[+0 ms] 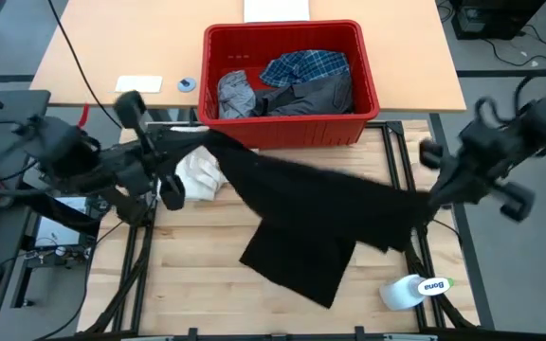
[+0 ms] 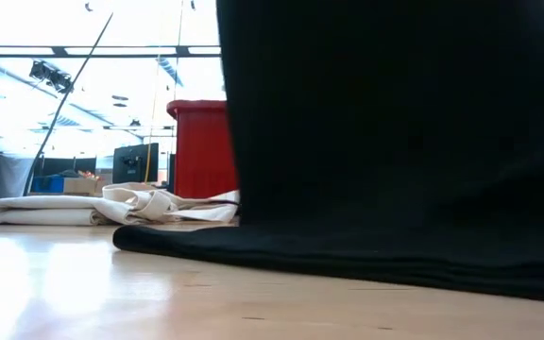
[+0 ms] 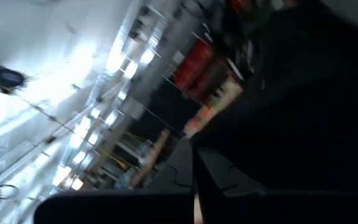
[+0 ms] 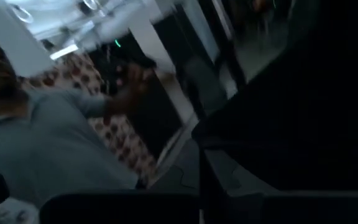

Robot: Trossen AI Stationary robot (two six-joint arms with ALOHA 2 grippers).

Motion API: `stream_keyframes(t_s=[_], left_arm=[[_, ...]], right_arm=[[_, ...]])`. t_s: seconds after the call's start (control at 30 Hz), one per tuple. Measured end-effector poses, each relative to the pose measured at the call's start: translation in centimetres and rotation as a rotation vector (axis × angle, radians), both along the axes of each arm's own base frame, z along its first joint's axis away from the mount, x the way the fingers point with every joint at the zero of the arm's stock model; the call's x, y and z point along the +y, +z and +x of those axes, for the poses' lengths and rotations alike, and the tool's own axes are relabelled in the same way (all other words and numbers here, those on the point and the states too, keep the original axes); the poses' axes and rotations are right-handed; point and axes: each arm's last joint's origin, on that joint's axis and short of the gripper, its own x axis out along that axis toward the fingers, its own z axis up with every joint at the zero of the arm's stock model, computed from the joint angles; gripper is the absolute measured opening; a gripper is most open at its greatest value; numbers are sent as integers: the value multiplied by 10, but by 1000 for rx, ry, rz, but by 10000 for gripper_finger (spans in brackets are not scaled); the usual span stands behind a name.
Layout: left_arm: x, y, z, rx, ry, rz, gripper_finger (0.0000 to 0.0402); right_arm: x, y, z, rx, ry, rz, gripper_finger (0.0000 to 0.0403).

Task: Fold Laundry from Bin
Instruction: Fold the black shirt

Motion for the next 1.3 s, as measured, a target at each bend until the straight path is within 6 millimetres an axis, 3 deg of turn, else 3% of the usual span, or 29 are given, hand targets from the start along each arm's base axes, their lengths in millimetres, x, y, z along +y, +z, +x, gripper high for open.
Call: stream_keyframes(t_s=[0.27,0.5,0.67,0.97,1.3], left_arm=[[-8,30,-16,-275,-84,89,3],[-11,40,-23,-465,-270,129,3],[-18,41,-27,-494,-346,135,4],[-38,45,-49,-564,-611,46,4],[-70,41,-57,-572,-924,-142,4]], right_arm=[[-3,34,-4,-395,94,-16,4],[-8,51,-3,-555,36,53,6],[1,57,9,-580,147,147,13],[33,43,50,-428,336,190,14],[90,31,92,-447,647,258,15]])
